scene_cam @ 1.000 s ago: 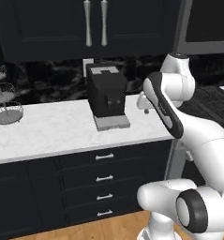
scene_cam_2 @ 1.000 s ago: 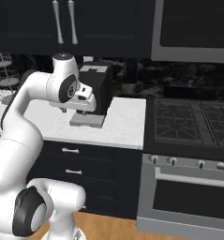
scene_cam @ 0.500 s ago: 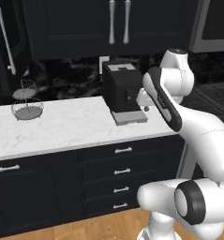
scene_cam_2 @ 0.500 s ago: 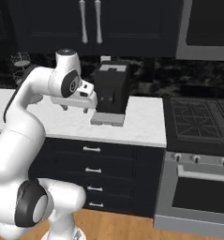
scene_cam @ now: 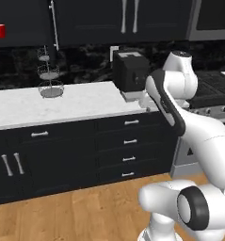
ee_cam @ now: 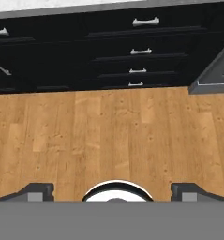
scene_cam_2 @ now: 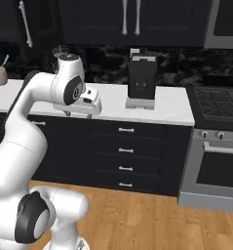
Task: Gather all objects into one cabinet and sort the glasses and bowls to opposite sides.
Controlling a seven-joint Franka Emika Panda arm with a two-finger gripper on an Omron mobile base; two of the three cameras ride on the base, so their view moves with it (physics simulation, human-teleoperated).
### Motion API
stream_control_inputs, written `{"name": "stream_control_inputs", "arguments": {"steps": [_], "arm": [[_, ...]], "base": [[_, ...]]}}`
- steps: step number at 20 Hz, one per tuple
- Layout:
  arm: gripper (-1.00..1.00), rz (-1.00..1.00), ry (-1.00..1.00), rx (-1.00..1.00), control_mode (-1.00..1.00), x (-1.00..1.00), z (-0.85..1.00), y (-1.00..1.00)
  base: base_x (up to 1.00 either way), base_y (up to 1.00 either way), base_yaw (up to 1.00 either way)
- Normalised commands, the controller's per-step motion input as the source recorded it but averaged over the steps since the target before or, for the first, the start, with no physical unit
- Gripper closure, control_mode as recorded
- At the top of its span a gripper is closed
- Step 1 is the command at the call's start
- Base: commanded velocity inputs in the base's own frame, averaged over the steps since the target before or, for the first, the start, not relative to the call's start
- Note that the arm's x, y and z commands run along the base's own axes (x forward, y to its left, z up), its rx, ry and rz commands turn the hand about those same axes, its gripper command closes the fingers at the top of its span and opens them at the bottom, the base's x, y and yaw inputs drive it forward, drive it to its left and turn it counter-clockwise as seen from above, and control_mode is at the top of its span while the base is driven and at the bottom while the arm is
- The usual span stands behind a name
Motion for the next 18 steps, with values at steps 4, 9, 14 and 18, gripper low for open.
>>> {"name": "stream_control_inputs", "arguments": {"steps": [4, 9, 14, 18], "arm": [[-1.00, 0.00, 0.00, 0.00, 1.00, 0.00, 0.00, 0.00], [-1.00, 0.00, 0.00, 0.00, 1.00, 0.00, 0.00, 0.00], [-1.00, 0.00, 0.00, 0.00, 1.00, 0.00, 0.00, 0.00], [-1.00, 0.00, 0.00, 0.00, 1.00, 0.00, 0.00, 0.00]], "base": [[-0.21, 1.00, 0.00], [0.00, 1.00, 0.00], [0.00, 1.00, 0.00], [0.01, 1.00, 0.00]]}}
